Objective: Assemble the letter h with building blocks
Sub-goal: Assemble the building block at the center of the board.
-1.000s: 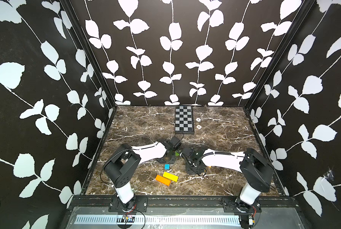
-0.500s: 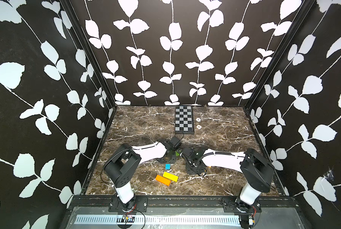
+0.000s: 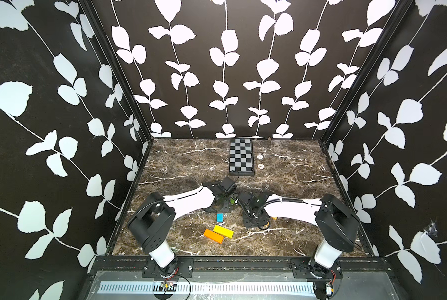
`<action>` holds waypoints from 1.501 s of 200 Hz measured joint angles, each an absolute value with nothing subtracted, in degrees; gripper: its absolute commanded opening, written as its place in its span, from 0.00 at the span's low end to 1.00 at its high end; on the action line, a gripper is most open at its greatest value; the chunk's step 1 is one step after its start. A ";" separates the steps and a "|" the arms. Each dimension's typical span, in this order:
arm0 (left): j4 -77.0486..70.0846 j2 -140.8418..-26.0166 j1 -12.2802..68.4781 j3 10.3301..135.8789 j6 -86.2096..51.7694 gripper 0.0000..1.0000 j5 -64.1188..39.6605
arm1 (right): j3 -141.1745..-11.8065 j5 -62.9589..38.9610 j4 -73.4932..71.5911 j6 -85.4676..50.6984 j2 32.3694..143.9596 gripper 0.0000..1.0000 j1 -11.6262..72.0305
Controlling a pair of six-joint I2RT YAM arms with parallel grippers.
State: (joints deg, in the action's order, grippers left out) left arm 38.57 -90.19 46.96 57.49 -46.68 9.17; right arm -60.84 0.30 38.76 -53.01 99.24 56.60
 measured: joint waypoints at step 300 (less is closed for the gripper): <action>48.29 -62.76 40.97 54.15 -41.50 0.78 16.03 | -79.68 0.93 44.97 -44.82 112.44 0.54 55.88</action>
State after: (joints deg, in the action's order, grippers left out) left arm 48.29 -62.76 40.97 54.15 -41.50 16.03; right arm -79.68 0.93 44.97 -44.82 112.44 55.88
